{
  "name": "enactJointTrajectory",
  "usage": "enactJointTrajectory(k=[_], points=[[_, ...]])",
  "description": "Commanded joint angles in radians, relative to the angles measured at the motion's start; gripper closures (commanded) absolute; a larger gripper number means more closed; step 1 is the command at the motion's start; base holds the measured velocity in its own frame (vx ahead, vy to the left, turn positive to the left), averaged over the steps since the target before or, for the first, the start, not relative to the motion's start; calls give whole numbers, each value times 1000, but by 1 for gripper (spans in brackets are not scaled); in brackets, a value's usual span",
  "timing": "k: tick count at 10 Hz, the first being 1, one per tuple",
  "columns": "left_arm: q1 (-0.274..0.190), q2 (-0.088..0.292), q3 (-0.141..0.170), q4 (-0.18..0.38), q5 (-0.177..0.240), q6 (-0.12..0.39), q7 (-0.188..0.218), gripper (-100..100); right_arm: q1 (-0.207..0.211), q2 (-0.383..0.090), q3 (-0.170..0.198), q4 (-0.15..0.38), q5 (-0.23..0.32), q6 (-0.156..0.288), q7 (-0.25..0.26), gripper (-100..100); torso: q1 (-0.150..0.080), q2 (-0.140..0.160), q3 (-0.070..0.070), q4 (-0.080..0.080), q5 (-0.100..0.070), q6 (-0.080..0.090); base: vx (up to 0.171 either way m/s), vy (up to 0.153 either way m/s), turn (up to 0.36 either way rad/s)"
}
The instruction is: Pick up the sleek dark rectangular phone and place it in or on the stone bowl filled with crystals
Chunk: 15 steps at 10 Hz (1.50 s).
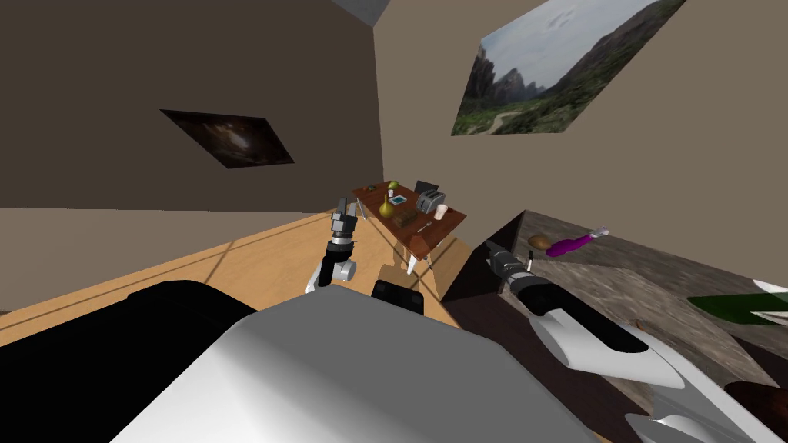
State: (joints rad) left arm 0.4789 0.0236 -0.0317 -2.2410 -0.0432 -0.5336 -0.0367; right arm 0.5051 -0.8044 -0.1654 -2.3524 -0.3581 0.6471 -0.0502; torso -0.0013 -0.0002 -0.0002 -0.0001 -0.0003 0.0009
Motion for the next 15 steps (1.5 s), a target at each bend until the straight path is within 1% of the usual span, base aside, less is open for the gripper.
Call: enactJointTrajectory(k=[1,2,3,4,5,6,7,8,9,10,12,13,14,15], points=[[0,0,0,0,0,0,0,0,7,-46,7,-3,-27,50,5,-100,0,0,0,0,0,0,17,-36,180],[0,0,0,0,0,0,0,0,7,-46,7,-3,-27,73,5,-100,-1,0,0,0,0,-1,16,-44,73],[0,0,0,0,0,0,0,0,9,-87,15,-4,-50,106,9,-100,-1,0,0,0,0,0,10,-57,137],[0,0,0,0,0,0,0,0,9,-88,15,-4,-50,128,9,-100,-2,0,0,0,0,0,6,-54,92],[0,0,0,0,0,0,0,0,12,-128,25,-6,-74,162,14,-100,-2,0,0,0,-1,0,9,-61,157],[0,0,0,0,0,0,0,0,12,-128,25,-6,-74,181,14,-100,-3,0,0,0,-1,0,6,-59,77],[0,0,0,0,0,0,0,0,15,-168,36,-7,-98,217,18,-100,-2,1,0,0,-1,0,4,-72,141],[0,0,0,0,0,0,0,0,15,-168,36,-7,-98,231,18,-100,-3,0,0,0,-1,0,1,-67,85],[0,0,0,0,0,0,0,0,17,-206,48,-7,-121,272,23,-100,-3,1,0,0,-1,0,1,-74,130],[0,0,0,0,0,0,0,0,17,-206,48,-7,-121,279,23,-100,-3,1,0,0,-1,0,-6,-73,73],[0,0,0,0,0,0,0,0,22,-274,75,-7,-165,347,34,-100,-5,2,1,0,-1,0,-19,-115,158],[0,0,0,0,0,0,0,0,22,-277,75,-7,-165,365,34,-100,-7,2,1,0,-2,0,-12,-111,84],[0,0,0,0,0,0,0,0,24,-309,90,-7,-185,403,39,-100,-6,1,1,0,-2,1,-28,-103,113],[0,0,0,0,0,0,0,0,26,-339,106,-6,-206,432,45,-100,-6,2,1,0,-1,0,-55,-141,200]])
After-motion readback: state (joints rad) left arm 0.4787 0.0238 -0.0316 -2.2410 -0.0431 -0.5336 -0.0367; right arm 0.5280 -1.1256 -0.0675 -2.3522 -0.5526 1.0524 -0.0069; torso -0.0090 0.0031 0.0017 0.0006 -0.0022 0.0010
